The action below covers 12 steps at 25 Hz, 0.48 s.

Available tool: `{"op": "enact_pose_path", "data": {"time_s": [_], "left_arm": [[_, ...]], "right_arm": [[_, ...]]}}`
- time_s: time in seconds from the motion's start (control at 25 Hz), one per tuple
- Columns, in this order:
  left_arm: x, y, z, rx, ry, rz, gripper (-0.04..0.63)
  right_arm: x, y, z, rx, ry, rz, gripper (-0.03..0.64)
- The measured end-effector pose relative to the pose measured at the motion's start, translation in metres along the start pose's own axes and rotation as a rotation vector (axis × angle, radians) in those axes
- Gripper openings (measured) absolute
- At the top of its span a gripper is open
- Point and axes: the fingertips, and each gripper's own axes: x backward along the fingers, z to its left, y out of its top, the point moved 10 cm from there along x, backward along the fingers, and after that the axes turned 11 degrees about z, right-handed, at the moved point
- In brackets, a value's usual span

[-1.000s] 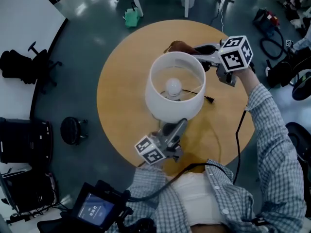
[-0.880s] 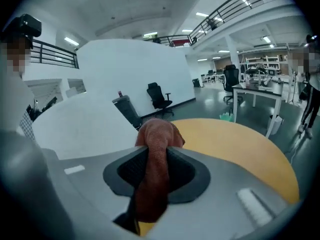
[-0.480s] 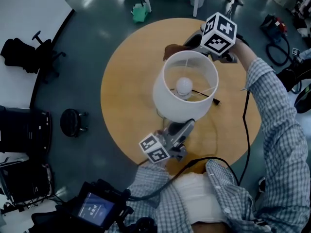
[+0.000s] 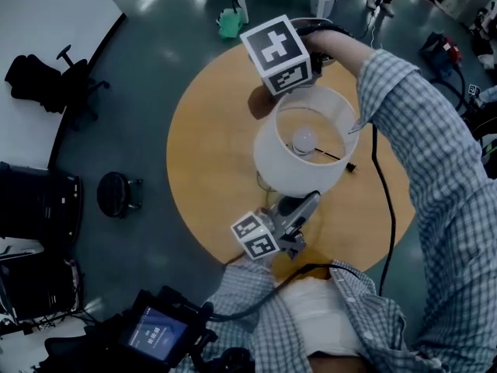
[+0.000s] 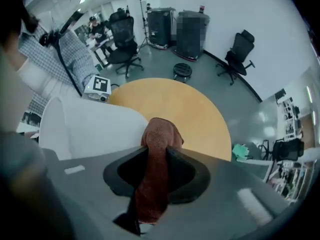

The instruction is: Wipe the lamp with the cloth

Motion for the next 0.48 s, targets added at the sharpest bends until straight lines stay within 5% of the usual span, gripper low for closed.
{"op": "enact_pose_path", "data": {"time_s": [0.36, 0.48], "left_arm": [[-0.002, 0.002, 0.002, 0.006, 0.001, 0.004, 0.094], [-0.003, 0.001, 0.001, 0.003, 0.009, 0.012, 0.094]], "right_arm": [[0.015, 0.095, 0.057, 0.479, -0.118, 0.29, 0.103], [0.007, 0.12, 0.095, 0.758, -0.282, 0.43, 0.103]]}}
